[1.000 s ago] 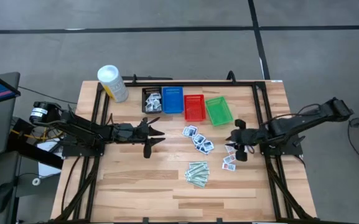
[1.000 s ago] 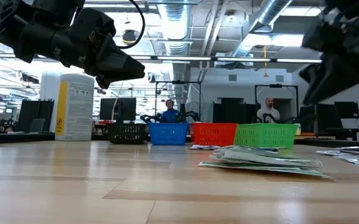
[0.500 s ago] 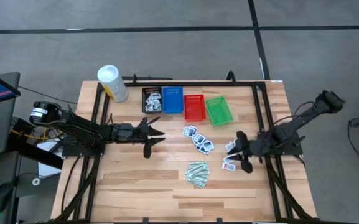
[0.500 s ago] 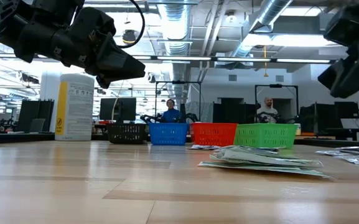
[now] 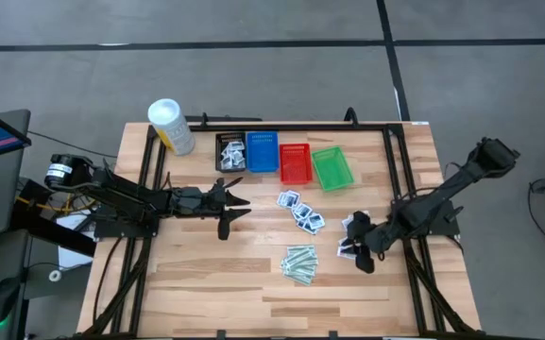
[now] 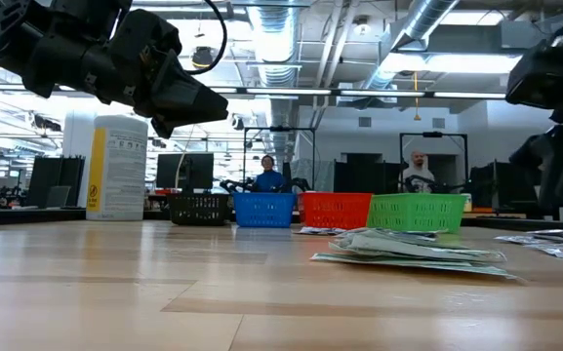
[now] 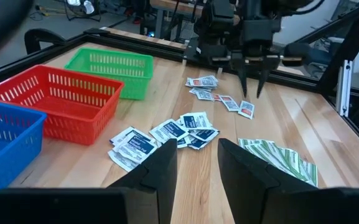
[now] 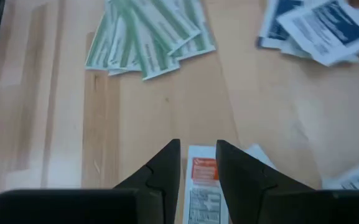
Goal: Pick & Place First Aid Supplies
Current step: Put the orange pad into the green bin
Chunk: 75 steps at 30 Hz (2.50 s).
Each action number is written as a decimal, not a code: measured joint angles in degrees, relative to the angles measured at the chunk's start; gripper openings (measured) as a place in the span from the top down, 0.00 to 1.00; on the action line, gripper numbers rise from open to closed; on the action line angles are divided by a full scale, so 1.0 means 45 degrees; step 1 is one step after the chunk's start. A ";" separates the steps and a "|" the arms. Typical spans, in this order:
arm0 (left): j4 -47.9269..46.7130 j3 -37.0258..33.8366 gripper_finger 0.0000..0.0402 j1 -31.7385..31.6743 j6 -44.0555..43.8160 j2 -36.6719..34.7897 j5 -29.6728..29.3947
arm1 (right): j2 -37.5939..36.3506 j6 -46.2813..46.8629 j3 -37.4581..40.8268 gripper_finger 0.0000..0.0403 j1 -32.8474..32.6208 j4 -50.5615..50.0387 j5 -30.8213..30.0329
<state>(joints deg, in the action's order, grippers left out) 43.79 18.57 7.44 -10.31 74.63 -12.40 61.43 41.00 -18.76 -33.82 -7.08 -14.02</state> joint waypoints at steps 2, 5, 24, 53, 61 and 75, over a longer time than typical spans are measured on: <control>0.0000 0.0000 0.71 0.0000 0.0000 0.0000 0.0000 | 0.0436 -0.0589 0.0000 0.76 -0.0084 0.0379 0.0002; -0.0003 0.0000 0.71 0.0000 0.0000 0.0000 0.0000 | 0.1027 -0.1365 0.0000 0.76 -0.0137 0.0591 0.0010; -0.0005 0.0000 0.71 -0.0005 0.0002 0.0000 0.0005 | 0.3678 -0.2248 -0.0044 0.76 -0.0137 0.1773 -0.0078; -0.0010 -0.0001 0.71 -0.0005 0.0238 0.0000 0.0010 | 0.3705 -0.3255 -0.0005 0.99 -0.0128 0.1332 -0.0928; -0.0010 -0.0005 0.71 -0.0005 0.0238 0.0000 0.0006 | 0.3705 -0.4589 -0.0650 0.99 -0.0123 0.1147 -0.1267; -0.0015 -0.0005 0.71 -0.0005 0.0238 0.0000 0.0010 | 0.3696 -0.3857 -0.2249 1.00 -0.0562 -0.1240 -0.1147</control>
<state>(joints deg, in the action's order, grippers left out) 43.72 18.55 7.42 -9.23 74.63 -12.36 78.06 23.64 -28.88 -36.35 -12.66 -19.18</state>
